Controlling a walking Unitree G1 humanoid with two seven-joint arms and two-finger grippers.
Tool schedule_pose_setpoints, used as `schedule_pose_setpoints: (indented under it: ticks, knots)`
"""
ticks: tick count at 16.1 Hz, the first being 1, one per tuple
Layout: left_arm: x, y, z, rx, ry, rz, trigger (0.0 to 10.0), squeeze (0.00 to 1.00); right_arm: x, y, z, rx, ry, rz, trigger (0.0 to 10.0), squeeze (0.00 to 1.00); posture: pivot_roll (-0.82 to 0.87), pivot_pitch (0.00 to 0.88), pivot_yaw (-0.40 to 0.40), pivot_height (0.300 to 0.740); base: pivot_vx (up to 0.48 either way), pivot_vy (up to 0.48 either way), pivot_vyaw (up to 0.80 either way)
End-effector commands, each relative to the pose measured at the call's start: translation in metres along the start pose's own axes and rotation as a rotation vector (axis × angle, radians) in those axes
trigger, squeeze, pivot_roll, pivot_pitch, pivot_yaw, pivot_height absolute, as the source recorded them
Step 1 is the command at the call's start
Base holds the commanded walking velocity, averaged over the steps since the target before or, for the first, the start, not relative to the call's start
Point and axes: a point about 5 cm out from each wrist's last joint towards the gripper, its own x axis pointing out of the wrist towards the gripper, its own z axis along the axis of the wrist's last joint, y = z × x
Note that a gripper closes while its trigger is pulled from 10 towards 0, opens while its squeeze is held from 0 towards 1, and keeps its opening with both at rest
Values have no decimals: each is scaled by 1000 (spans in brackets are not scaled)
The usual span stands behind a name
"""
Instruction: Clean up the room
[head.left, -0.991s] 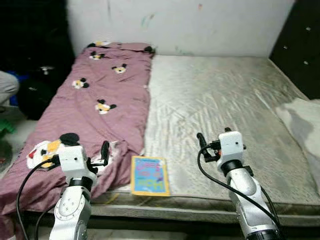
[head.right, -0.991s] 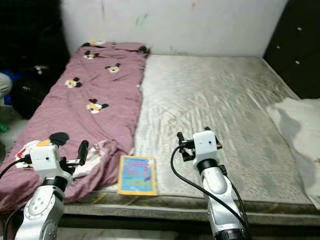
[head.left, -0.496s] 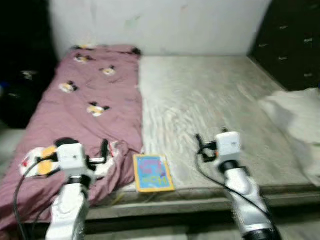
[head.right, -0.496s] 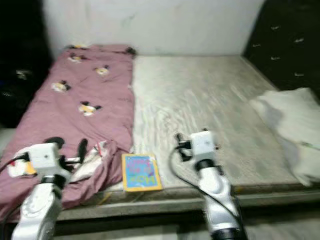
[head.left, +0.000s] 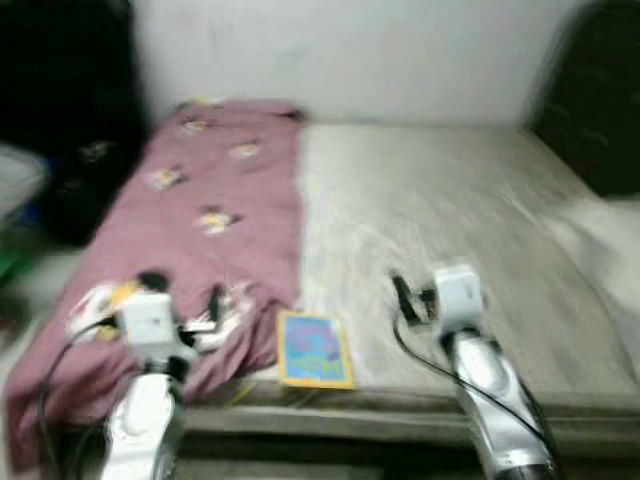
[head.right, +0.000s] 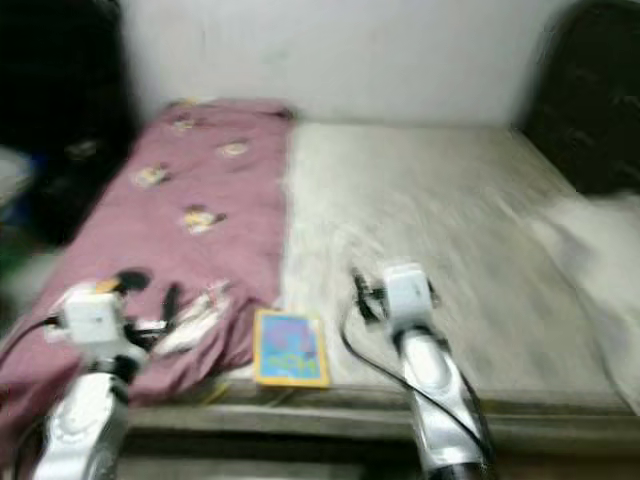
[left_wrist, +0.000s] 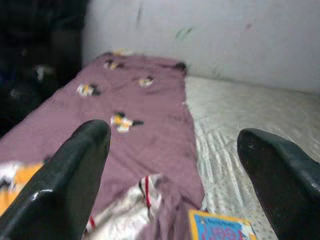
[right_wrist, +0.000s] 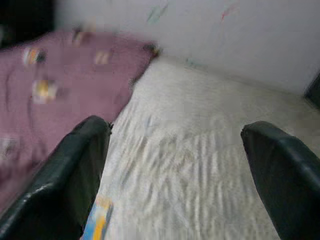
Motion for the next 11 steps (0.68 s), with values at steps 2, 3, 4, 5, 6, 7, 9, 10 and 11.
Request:
schedule_pose_setpoints:
  ticks: [2,3,4,5,6,7,9,10,11]
  knots:
    - [3,8,7,25,-21,19,10000,0,8,8,15,10,-52,27,10000,0,19,24,-15,740,323,0,0]
    - [4,8,6,26,-17,33,10000,0,8,8,14,8,-52,28,10000,0,18,25,-16,740,0,0,0]
    - [4,8,6,27,-17,38,10000,0,8,8,14,8,-51,29,10000,0,18,25,-16,740,0,0,0]
    - [4,8,6,25,-17,43,10000,0,8,8,13,6,-49,29,10000,0,18,25,-16,740,0,0,0]
    - [4,9,5,22,-12,47,10000,0,7,8,12,4,-45,29,10000,0,18,25,-17,740,0,0,0]
    - [4,9,5,22,-11,49,10000,0,7,7,11,3,-43,28,10000,0,18,25,-17,740,0,0,0]
    - [5,8,5,20,-9,35,10000,0,8,7,13,3,-47,28,10000,0,18,25,-17,740,0,0,0]
    - [5,7,5,24,-10,24,10000,0,9,7,14,4,-51,29,10000,0,18,25,-17,740,0,0,0]
    - [5,7,5,27,-7,27,10000,0,9,8,14,5,-53,29,10000,0,21,22,-15,740,0,0,0]
